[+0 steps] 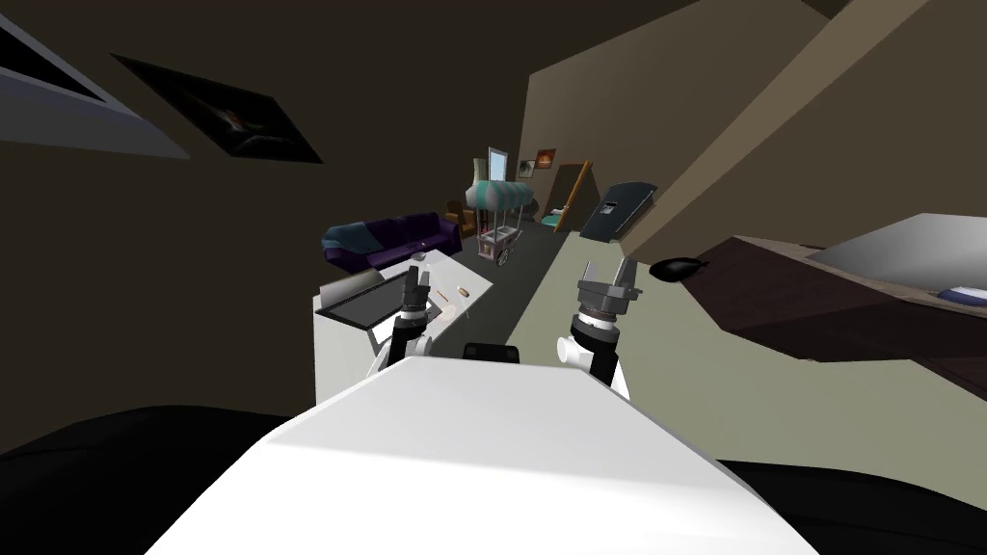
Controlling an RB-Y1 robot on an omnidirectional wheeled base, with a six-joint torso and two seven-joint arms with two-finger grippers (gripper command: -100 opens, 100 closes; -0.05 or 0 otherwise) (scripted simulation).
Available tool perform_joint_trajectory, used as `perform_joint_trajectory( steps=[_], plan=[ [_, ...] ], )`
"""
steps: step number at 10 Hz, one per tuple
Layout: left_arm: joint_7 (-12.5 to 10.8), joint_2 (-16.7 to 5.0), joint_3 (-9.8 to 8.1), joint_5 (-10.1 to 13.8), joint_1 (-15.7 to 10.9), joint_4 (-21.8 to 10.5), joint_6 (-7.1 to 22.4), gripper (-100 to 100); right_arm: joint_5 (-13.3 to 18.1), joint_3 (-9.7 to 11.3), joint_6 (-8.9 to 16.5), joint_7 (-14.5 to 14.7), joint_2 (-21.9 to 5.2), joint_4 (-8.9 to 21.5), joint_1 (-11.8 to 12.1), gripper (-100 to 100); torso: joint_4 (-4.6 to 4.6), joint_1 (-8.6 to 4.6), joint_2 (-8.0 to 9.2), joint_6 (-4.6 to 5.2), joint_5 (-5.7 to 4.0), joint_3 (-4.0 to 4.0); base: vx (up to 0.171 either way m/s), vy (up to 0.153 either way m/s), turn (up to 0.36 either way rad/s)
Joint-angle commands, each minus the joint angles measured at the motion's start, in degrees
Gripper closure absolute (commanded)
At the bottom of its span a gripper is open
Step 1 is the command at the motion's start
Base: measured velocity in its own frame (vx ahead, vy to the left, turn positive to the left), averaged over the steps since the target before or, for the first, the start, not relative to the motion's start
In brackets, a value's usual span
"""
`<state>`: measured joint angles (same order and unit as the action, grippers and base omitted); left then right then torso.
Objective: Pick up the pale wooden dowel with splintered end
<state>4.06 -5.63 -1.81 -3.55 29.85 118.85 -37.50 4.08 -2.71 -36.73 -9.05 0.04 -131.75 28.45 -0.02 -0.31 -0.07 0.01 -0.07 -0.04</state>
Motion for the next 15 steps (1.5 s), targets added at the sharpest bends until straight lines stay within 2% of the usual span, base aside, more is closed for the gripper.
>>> perform_joint_trajectory(
  steps=[1,3,6,8,9,10,11,12,13,14,15],
  plan=[
    [-0.9,-1.9,0.2,-0.8,1.0,-2.9,-1.1,-100,0.0,0.0,0.0,0.0,0.0,0.0,0.0,0,0.0,0.0,0.0,0.0,0.0,0.0,0.021,-0.093,-0.06],
    [-0.9,-1.9,0.2,-0.8,1.0,-4.2,-1.1,-100,0.0,0.0,0.0,0.0,0.0,0.0,0.0,0,0.01,0.05,0.04,0.0,0.01,0.02,0.003,-0.043,-0.006],
    [-2.4,-4.4,0.03,-1.7,3.1,-9.1,-3.3,-100,0.0,0.0,0.0,0.0,0.0,0.0,0.0,0,0.01,0.18,0.04,-0.01,0.03,0.02,0.018,-0.044,-0.054],
    [-2.4,-4.4,0.03,-1.7,3.1,-10.2,-3.3,-100,0.0,0.0,0.0,0.0,0.0,0.0,0.0,0,0.0,0.13,0.0,-0.02,0.03,0.0,0.019,-0.036,-0.003],
    [-3.2,-5.7,-0.09,-2.2,4.2,-12.4,-4.5,-100,0.0,0.0,0.0,0.0,0.0,0.0,0.0,0,0.01,0.21,0.02,-0.01,0.04,0.01,0.026,-0.049,-0.077],
    [-3.2,-5.7,-0.09,-2.2,4.2,-13.5,-4.5,-100,0.0,0.0,0.0,0.0,0.0,0.0,0.0,0,0.0,0.17,-0.01,0.0,0.03,0.0,0.025,-0.042,-0.032],
    [-4.2,-7.0,-0.23,-2.8,5.3,-15.6,-5.7,-100,0.0,0.0,0.0,0.0,0.0,0.0,0.0,0,0.0,0.17,0.0,-0.01,0.03,0.0,0.035,-0.051,-0.068],
    [-4.2,-7.0,-0.23,-2.8,5.3,-16.9,-5.7,-100,0.0,0.0,0.0,0.0,0.0,0.0,0.0,0,0.0,0.14,-0.03,0.0,0.03,-0.02,0.035,-0.054,-0.036],
    [-5.1,-8.3,-0.37,-3.4,6.4,-19.8,-7.0,-100,0.0,0.0,0.0,0.0,0.0,0.0,0.0,0,-0.01,0.13,-0.04,-0.01,0.02,-0.02,0.055,-0.076,-0.078],
    [-5.1,-8.3,-0.37,-3.4,6.4,-20.4,-7.0,-100,0.0,0.0,0.0,0.0,0.0,0.0,0.0,0,-0.02,0.06,-0.09,0.0,0.01,-0.05,0.051,-0.054,-0.034],
    [-6.1,-9.6,-0.52,-4.1,7.5,-22.5,-8.2,-100,0.0,0.0,0.0,0.0,0.0,0.0,0.0,0,-0.02,0.11,-0.09,-0.01,0.01,-0.06,0.066,-0.046,-0.082]
  ],
)
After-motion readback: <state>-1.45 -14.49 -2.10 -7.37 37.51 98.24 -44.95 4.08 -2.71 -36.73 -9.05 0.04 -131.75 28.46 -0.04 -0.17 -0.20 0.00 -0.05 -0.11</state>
